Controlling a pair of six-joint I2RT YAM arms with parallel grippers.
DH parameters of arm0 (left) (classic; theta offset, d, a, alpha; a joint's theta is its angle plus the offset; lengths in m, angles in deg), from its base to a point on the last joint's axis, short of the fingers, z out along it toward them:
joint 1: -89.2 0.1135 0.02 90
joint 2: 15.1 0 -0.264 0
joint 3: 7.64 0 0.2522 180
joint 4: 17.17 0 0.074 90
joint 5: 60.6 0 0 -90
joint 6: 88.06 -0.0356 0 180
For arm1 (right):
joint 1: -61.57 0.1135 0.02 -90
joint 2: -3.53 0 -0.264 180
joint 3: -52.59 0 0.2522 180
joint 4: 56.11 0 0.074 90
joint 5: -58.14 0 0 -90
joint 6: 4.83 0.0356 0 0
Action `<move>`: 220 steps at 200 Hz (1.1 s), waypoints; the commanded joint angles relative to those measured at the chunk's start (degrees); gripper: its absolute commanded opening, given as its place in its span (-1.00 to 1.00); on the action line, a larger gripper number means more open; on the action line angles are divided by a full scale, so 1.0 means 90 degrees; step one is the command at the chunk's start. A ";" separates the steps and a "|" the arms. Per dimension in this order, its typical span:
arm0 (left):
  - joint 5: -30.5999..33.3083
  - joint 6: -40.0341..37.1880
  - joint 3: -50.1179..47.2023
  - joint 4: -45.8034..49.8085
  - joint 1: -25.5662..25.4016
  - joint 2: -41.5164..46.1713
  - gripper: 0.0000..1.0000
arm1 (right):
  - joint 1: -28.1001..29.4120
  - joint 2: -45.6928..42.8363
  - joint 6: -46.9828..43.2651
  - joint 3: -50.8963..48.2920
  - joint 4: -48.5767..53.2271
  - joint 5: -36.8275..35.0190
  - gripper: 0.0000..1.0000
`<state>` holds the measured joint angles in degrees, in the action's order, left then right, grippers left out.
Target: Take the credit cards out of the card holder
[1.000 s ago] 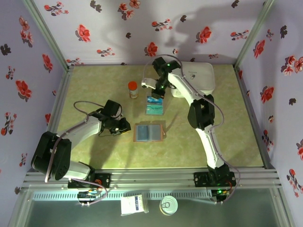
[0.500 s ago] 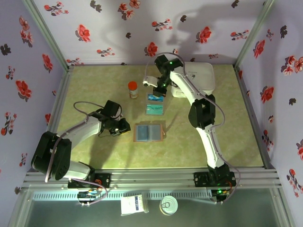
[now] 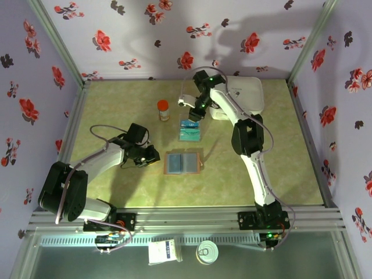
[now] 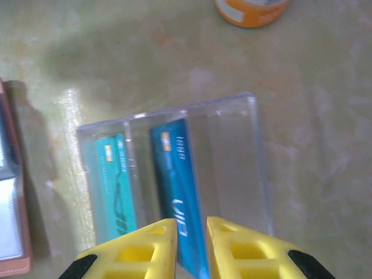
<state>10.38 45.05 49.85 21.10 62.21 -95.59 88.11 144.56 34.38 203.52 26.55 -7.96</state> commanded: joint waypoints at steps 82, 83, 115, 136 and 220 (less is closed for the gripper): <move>-0.0066 0.0008 0.0003 -0.0014 0.0059 -0.0019 -0.67 | 0.0100 -0.0417 0.0763 -0.0894 -0.1284 -0.0478 -1.00; -0.0070 0.0011 0.0004 -0.0016 0.0059 -0.0021 -0.67 | 0.0099 -0.0417 0.0761 -0.0899 -0.1282 -0.0478 -1.00; -0.0098 0.0006 0.0024 -0.0027 0.0057 -0.0022 -0.67 | 0.0144 -0.0421 0.0741 -0.1150 -0.1193 -0.0480 -1.00; -0.0141 -0.0011 0.0063 -0.0007 0.0054 -0.0046 -0.67 | 0.0146 -0.0484 0.0731 -0.1160 -0.1104 -0.0484 -1.00; -0.0302 -0.0038 0.0273 -0.0183 0.0022 -0.0345 -0.71 | 0.0264 -0.1749 0.1747 -0.2373 -0.2487 -0.1344 -0.82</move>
<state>9.17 45.03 50.07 20.55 62.21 -97.23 89.27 136.12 44.31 186.75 10.64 -15.79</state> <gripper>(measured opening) 0.159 0.075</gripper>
